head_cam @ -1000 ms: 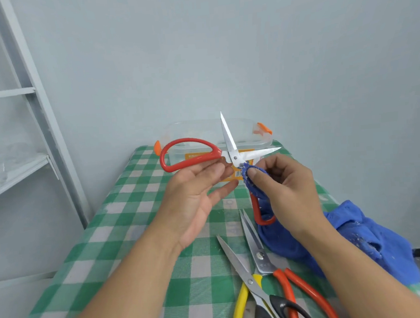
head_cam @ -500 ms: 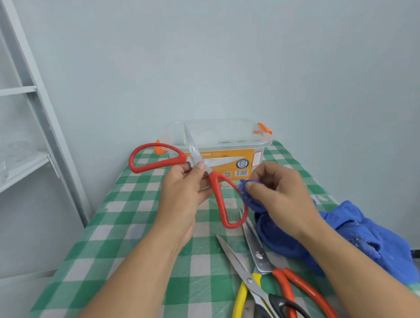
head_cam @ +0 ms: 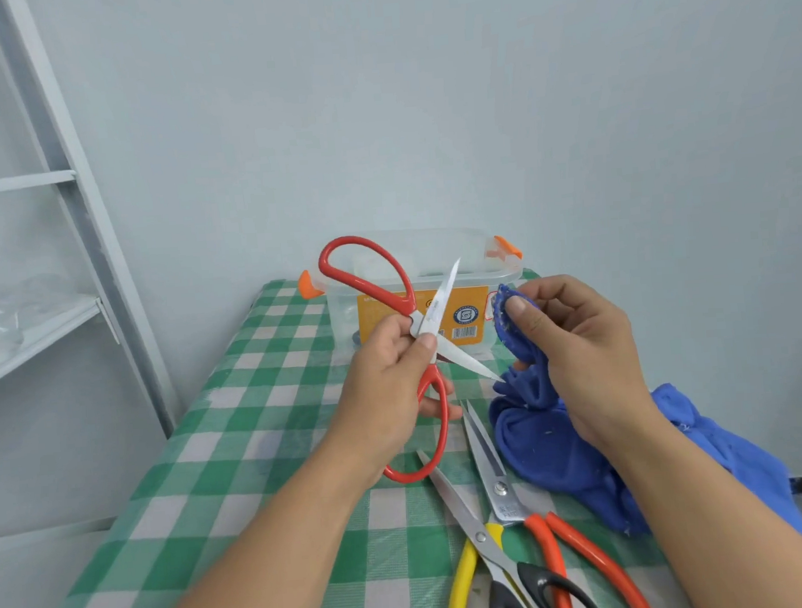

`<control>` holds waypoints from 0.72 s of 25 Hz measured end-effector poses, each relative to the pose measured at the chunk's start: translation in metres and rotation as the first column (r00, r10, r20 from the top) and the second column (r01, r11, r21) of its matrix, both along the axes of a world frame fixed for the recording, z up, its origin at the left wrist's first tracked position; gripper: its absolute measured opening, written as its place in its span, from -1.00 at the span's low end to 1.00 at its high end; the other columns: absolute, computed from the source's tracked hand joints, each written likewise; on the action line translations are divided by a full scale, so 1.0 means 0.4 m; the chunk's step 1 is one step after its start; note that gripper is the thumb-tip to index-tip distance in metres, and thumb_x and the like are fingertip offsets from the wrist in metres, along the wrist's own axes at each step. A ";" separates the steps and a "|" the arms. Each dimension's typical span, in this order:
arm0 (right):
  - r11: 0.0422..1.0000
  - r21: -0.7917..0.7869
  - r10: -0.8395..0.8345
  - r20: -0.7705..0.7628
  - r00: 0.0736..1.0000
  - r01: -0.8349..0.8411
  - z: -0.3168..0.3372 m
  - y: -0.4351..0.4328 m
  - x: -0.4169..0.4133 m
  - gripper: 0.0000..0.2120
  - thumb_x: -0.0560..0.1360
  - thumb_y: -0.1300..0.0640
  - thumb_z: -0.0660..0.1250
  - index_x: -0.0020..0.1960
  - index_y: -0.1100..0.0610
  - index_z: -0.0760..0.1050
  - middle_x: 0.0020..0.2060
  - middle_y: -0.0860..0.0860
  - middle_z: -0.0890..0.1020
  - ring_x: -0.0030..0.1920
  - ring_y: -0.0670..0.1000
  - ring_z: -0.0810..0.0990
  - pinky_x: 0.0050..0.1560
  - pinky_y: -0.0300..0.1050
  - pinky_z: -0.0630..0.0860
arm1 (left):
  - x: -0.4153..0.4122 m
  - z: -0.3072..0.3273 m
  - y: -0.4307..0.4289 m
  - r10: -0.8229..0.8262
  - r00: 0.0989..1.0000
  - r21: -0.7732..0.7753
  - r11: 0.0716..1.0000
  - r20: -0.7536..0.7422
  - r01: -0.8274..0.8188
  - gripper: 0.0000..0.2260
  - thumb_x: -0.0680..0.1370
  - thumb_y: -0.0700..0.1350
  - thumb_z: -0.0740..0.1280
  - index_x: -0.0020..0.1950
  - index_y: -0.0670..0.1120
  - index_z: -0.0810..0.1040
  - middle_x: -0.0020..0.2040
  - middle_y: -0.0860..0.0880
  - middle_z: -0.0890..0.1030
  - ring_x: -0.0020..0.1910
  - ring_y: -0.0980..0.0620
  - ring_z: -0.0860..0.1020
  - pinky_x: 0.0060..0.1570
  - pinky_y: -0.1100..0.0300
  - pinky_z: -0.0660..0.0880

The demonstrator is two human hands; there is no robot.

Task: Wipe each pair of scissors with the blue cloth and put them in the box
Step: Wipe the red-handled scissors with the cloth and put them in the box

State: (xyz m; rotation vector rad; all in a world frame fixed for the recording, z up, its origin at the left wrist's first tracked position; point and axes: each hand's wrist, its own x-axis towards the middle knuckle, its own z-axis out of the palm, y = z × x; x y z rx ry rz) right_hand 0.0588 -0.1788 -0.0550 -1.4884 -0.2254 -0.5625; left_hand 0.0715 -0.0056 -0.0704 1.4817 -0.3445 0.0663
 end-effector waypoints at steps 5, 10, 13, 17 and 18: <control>0.997 -0.031 0.062 -0.062 0.996 -0.064 0.004 0.040 -0.010 -0.88 0.43 0.28 0.52 -0.15 0.17 0.58 -0.28 0.06 0.73 -0.30 -0.03 0.67 -0.32 -0.19 0.57 | -0.012 -0.004 -0.018 -0.050 0.999 -0.002 0.999 0.001 0.050 -0.90 0.68 -0.19 0.22 0.13 -0.17 0.49 -0.06 -0.11 0.61 -0.28 0.03 0.59 -0.31 0.00 0.66; 0.986 -0.165 -0.012 -0.111 0.994 -0.007 0.006 0.058 0.001 -0.72 0.32 0.25 0.62 -0.17 0.28 0.52 -0.33 0.11 0.69 -0.35 -0.04 0.63 -0.33 -0.25 0.54 | -0.010 -0.010 -0.019 -0.069 0.997 0.036 0.997 0.032 0.067 -0.90 0.69 -0.22 0.17 0.13 -0.15 0.48 -0.04 -0.08 0.66 -0.27 -0.01 0.67 -0.25 -0.05 0.67; 0.983 -0.181 -0.037 -0.118 0.992 0.015 0.009 0.061 0.002 -0.70 0.32 0.24 0.62 -0.21 0.33 0.51 -0.44 0.01 0.61 -0.44 -0.12 0.54 -0.41 -0.31 0.47 | -0.004 -0.010 -0.017 -0.075 0.997 0.022 0.997 0.028 0.075 -0.90 0.69 -0.22 0.18 0.14 -0.18 0.46 -0.03 -0.16 0.65 -0.31 -0.04 0.63 -0.20 -0.04 0.67; 0.989 -0.148 -0.034 -0.166 0.985 0.010 0.013 0.070 0.011 -0.71 0.32 0.20 0.63 -0.20 0.27 0.53 -0.37 0.15 0.66 -0.38 -0.02 0.58 -0.35 -0.13 0.52 | 0.003 -0.014 -0.012 -0.099 0.994 0.000 0.995 0.051 0.099 -0.88 0.70 -0.23 0.16 0.16 -0.23 0.44 0.00 -0.20 0.65 -0.31 -0.07 0.59 -0.17 -0.02 0.64; 0.990 -0.141 -0.039 -0.179 0.983 0.014 0.013 0.074 0.012 -0.71 0.32 0.20 0.63 -0.18 0.24 0.52 -0.33 0.19 0.67 -0.36 0.00 0.60 -0.33 -0.11 0.54 | 0.002 -0.016 -0.011 -0.114 0.992 -0.022 0.993 0.044 0.115 -0.89 0.70 -0.26 0.15 0.15 -0.23 0.44 -0.03 -0.17 0.65 -0.31 -0.06 0.59 -0.19 0.00 0.63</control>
